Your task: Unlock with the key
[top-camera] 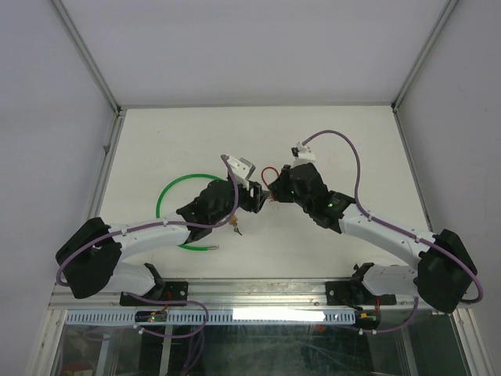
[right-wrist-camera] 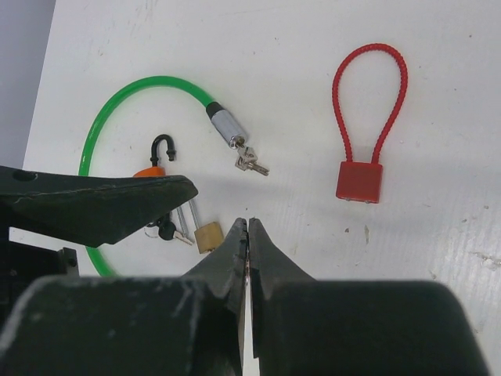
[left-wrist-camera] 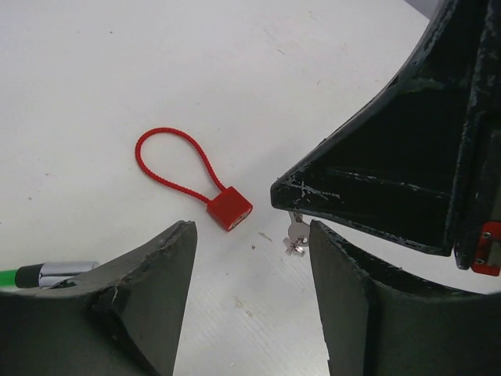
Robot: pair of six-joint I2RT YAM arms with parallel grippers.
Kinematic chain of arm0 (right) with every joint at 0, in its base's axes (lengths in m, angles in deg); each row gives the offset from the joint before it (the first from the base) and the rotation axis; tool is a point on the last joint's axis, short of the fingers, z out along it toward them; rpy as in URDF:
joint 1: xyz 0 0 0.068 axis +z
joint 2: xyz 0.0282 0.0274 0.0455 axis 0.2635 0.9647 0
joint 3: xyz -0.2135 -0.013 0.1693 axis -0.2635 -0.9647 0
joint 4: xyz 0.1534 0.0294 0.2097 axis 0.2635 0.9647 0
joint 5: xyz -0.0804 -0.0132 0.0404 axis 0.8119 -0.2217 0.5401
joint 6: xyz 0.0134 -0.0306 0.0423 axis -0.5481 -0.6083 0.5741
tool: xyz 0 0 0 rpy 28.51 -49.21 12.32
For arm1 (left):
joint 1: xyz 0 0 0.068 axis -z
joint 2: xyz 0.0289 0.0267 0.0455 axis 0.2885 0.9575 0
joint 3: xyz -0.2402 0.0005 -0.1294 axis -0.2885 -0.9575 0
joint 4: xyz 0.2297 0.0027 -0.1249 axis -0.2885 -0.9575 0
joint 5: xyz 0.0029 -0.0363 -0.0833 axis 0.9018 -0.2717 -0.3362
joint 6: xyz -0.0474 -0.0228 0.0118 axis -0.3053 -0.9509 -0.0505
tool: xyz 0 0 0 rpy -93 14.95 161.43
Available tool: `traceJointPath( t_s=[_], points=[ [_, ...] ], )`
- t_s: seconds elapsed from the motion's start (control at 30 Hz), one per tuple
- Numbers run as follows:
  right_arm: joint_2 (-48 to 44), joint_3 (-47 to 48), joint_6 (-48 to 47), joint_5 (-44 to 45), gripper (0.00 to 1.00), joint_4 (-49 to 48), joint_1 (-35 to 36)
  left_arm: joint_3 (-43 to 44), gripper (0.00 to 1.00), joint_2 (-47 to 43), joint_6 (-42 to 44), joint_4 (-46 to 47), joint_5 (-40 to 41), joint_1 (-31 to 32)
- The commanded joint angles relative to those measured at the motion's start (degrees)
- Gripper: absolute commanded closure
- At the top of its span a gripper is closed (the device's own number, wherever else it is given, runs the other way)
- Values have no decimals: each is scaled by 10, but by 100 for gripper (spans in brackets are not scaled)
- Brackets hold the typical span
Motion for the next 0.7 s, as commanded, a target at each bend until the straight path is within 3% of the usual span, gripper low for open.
traceJointPath(
  t_s=[0.0,0.3,0.67],
  points=[
    [-20,25,20,17,100,-17,4,21,40,12,43,52,37,16],
    [-20,19,35,21,100,-19,4,23,42,44,76,73,84,43],
    [-17,9,54,16,100,-25,4,15,70,70,95,111,150,63]
  ],
)
